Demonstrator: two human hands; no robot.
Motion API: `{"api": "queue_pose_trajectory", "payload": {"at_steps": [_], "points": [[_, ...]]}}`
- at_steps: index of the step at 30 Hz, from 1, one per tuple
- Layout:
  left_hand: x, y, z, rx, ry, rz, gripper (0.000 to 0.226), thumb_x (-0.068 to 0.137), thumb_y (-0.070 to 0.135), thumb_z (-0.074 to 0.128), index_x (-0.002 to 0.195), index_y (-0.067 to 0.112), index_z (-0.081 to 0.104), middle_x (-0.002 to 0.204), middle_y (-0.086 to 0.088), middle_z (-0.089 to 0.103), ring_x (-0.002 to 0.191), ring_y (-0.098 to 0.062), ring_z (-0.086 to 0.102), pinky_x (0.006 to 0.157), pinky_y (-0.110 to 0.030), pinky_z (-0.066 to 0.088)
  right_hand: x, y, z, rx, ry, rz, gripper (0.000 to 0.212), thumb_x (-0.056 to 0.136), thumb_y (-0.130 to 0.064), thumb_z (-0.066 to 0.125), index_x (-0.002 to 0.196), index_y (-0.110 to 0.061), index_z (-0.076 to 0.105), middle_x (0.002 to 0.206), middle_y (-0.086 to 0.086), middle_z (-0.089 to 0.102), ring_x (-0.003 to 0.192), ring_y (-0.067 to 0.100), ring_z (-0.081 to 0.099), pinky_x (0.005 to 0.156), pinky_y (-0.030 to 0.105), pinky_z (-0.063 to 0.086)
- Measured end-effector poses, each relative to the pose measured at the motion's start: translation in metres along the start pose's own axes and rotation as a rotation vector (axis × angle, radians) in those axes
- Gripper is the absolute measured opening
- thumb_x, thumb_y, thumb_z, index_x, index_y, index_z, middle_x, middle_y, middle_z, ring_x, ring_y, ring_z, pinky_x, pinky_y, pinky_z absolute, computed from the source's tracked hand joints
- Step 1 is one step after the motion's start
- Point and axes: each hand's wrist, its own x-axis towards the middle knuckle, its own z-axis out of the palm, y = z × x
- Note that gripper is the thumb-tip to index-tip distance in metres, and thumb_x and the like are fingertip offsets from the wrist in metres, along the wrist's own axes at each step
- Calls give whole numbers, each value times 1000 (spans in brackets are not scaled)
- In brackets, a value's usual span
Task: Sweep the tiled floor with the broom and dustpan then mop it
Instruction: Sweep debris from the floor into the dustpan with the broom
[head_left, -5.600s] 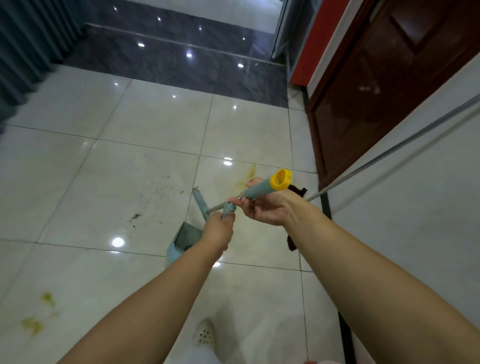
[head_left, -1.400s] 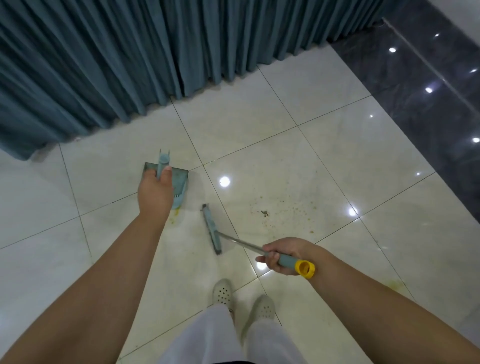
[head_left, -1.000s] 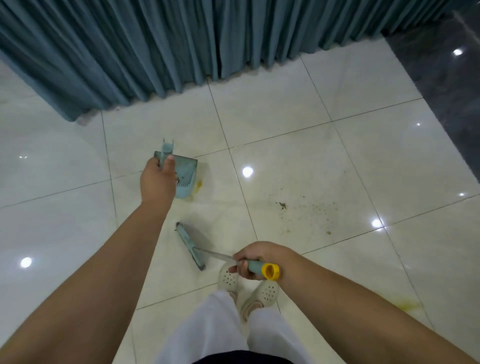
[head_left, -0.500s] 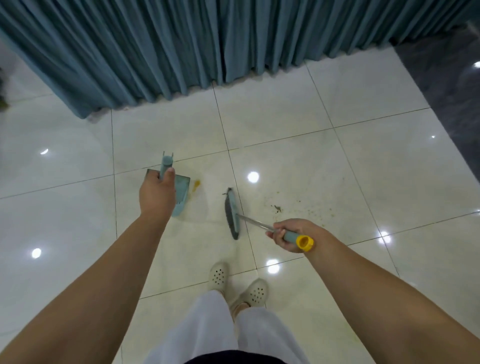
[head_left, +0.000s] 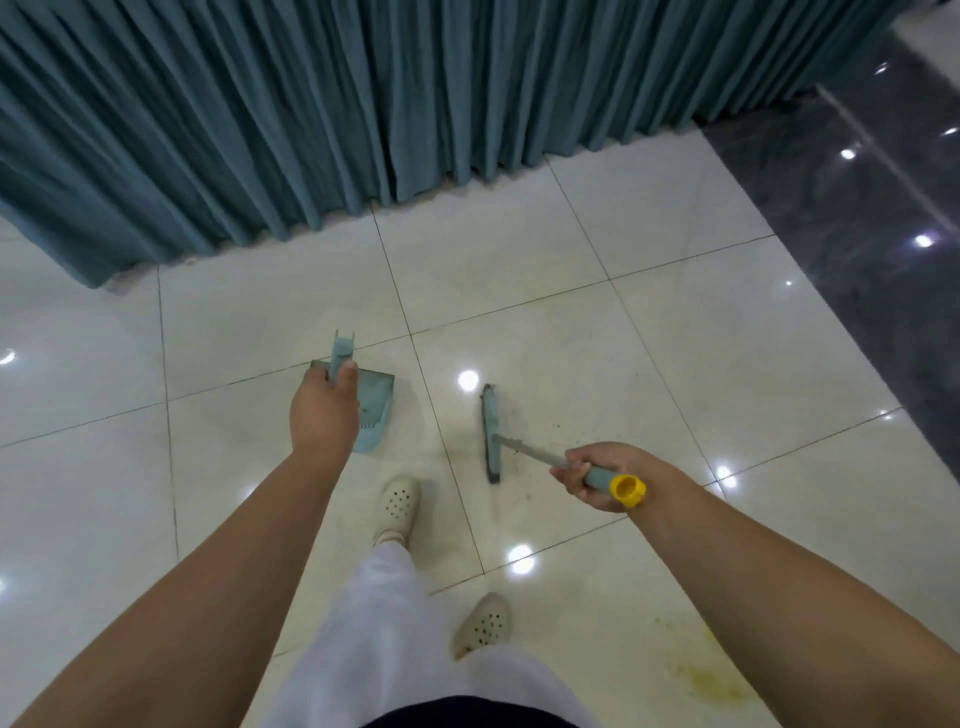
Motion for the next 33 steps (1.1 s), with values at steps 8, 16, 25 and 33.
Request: {"api": "queue_pose_trajectory", "payload": {"at_steps": [8, 16, 25, 33], "points": [[82, 32, -7, 24, 12, 51, 41, 97, 38, 43, 92, -1, 54, 83, -14, 55, 78, -28, 54, 66, -32, 37, 22, -36, 115, -33, -114, 34, 8, 97, -1, 39, 100, 2, 46, 67, 19, 55, 24, 11, 38, 27, 13, 36], [187, 60, -20, 15, -46, 59, 35, 95, 39, 48, 85, 6, 50, 73, -8, 54, 71, -26, 52, 63, -30, 39, 61, -90, 240, 30, -133, 64, 11, 97, -3, 41, 104, 3, 46, 79, 18, 53, 25, 11, 40, 27, 14, 37], [240, 103, 15, 19, -202, 120, 29, 91, 38, 56, 85, 10, 52, 74, -3, 56, 76, -25, 57, 73, -35, 50, 57, -127, 206, 527, -91, -37, 25, 99, -3, 37, 123, 3, 37, 78, 21, 50, 24, 13, 40, 28, 14, 38], [237, 140, 57, 42, -286, 202, 30, 91, 34, 57, 87, 4, 55, 73, -6, 55, 71, -23, 53, 65, -27, 36, 21, -108, 127, 779, 29, -85, 24, 103, -14, 37, 120, 1, 35, 57, 23, 53, 22, 15, 39, 27, 13, 37]]}}
